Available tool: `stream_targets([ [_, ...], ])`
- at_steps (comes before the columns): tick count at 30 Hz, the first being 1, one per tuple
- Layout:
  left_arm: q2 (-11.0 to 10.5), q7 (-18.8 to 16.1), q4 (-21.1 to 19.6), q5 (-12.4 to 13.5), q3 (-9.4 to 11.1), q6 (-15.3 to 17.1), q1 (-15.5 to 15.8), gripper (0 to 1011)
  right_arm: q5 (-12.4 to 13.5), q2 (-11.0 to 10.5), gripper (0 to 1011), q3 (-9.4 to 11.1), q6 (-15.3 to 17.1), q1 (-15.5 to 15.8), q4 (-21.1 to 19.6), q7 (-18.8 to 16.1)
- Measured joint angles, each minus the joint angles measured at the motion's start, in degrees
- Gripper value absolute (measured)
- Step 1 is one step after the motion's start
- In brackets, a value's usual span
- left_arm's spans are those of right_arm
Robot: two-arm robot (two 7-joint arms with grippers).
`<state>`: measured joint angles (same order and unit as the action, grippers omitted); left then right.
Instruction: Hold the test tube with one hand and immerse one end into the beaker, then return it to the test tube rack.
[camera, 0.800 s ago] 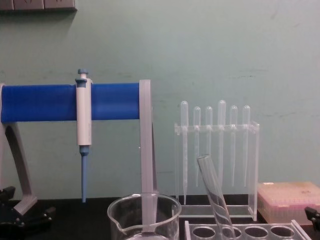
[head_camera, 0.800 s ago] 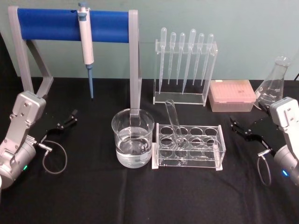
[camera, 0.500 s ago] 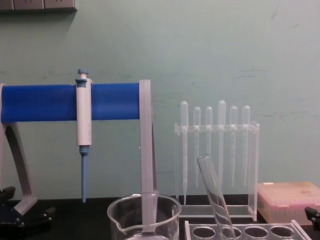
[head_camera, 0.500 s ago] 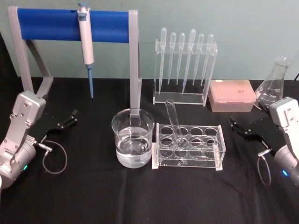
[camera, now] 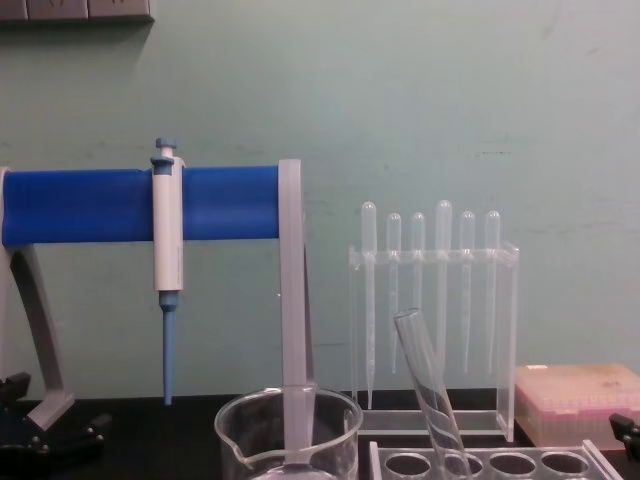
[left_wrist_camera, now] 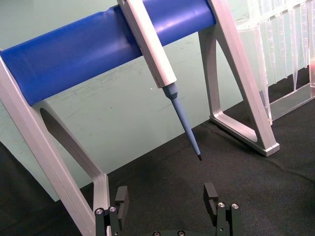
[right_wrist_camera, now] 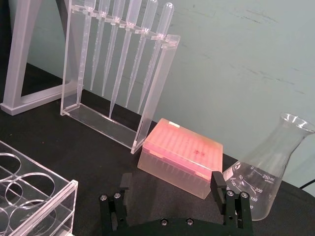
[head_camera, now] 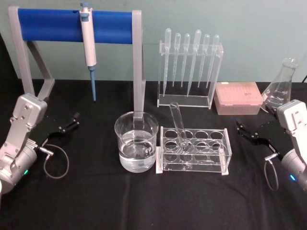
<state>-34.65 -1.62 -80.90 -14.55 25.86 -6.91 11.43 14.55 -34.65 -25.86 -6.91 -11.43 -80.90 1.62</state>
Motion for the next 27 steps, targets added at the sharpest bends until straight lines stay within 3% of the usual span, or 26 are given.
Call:
stream_targets([
  [12, 0.0, 0.0, 0.0, 0.0, 0.0, 0.0, 0.0, 1000, -0.3, -0.4, 1002, 0.5, 0.0, 0.7, -0.9, 0.3],
  [16, 0.0, 0.0, 0.0, 0.0, 0.0, 0.0, 0.0, 1000, -0.7, -2.0, 1002, 2.4, -0.2, 3.8, -4.9, 1.5],
  [20, 0.0, 0.0, 0.0, 0.0, 0.0, 0.0, 0.0, 1000, 0.2, -4.9, 1002, 4.7, 1.2, 8.3, -11.9, 1.7],
  [24, 0.0, 0.0, 0.0, 0.0, 0.0, 0.0, 0.0, 1000, 2.1, -7.9, 1002, 6.1, 3.0, 11.1, -17.9, -1.4],
  [27, 0.0, 0.0, 0.0, 0.0, 0.0, 0.0, 0.0, 1000, 3.9, -10.3, 1002, 5.8, 4.7, 11.3, -22.1, -7.2],
])
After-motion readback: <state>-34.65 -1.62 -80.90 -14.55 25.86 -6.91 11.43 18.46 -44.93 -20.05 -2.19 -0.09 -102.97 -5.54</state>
